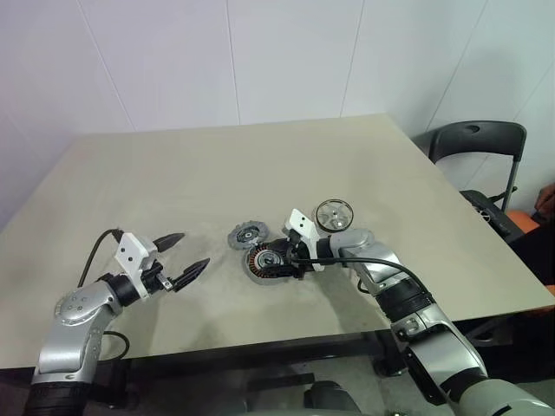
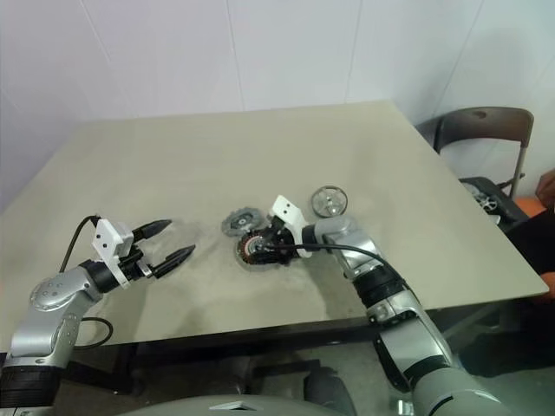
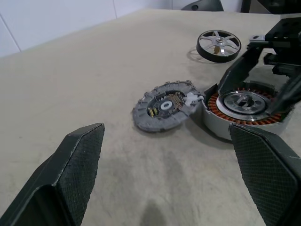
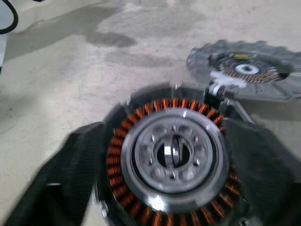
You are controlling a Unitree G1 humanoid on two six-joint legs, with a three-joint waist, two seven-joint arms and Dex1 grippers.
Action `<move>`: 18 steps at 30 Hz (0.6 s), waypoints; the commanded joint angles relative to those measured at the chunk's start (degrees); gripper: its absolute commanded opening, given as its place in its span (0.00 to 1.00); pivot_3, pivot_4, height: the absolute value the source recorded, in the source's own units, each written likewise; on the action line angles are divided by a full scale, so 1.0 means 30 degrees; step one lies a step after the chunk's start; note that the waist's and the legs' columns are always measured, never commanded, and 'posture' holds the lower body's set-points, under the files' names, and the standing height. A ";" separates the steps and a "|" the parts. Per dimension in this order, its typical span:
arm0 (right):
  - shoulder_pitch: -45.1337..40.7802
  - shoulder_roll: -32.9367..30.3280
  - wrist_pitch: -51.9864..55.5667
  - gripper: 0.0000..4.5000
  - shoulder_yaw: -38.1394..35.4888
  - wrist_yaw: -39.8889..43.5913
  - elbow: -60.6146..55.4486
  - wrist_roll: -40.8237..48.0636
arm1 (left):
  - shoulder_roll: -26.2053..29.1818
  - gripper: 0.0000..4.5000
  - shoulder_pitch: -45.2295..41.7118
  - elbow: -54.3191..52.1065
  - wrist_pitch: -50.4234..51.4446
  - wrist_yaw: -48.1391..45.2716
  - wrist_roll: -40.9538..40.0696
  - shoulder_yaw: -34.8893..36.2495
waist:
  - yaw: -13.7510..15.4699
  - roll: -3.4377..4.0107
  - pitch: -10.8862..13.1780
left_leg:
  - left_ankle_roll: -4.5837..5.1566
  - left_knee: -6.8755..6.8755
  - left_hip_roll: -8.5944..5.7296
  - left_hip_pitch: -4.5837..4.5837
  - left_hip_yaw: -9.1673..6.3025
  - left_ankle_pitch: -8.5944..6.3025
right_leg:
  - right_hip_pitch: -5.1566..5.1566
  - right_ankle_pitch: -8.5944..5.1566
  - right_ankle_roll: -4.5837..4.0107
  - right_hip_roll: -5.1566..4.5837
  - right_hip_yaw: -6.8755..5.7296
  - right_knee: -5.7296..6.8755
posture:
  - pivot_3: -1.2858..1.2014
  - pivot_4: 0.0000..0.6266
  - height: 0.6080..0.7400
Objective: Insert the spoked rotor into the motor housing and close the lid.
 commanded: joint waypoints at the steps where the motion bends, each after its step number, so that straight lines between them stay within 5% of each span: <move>1: -0.0688 -0.0031 0.0602 0.99 -0.0680 0.0195 -0.1788 0.0673 | 0.0190 1.00 -0.0405 -0.0632 0.0026 0.0046 -0.0150 0.0141 | 0.0002 0.0004 0.0003 | 0.0000 0.0000 0.0000 -0.0002 -0.0001 0.0000 | -0.0001 0.0000 0.0000 0.0000 0.0000 -0.0001 | 0.52 0.00 1.00; 10: -0.0878 -0.0714 0.1978 0.99 -0.1348 0.0307 -0.3871 0.1470 | 0.0130 1.00 -0.0539 -0.0968 0.0353 0.0186 -0.0161 0.0010 | 0.0013 0.0013 0.0009 | 0.0000 -0.0010 0.0002 -0.0015 -0.0003 0.0000 | -0.0016 -0.0001 0.0001 -0.0002 0.0000 -0.0007 | 0.52 0.00 1.00; 13: -0.0662 -0.0906 0.1921 0.85 -0.1330 0.0341 -0.3676 0.1359 | 0.0087 1.00 -0.0581 -0.0761 0.0214 0.0113 -0.0112 -0.0008 | 0.0015 0.0017 0.0012 | 0.0000 -0.0010 0.0001 -0.0015 -0.0002 0.0000 | -0.0015 -0.0001 0.0001 -0.0003 0.0000 -0.0008 | 0.52 0.00 1.00; 18: -0.0447 -0.0749 0.1612 0.48 -0.1082 -0.0148 -0.3096 0.0945 | -0.0056 1.00 -0.0652 0.0377 -0.0620 -0.0277 0.0105 -0.0020 | -0.0010 0.0020 0.0013 | 0.0000 -0.0017 0.0001 -0.0016 -0.0001 0.0000 | -0.0019 -0.0002 0.0001 -0.0002 0.0000 -0.0014 | 0.52 0.00 1.00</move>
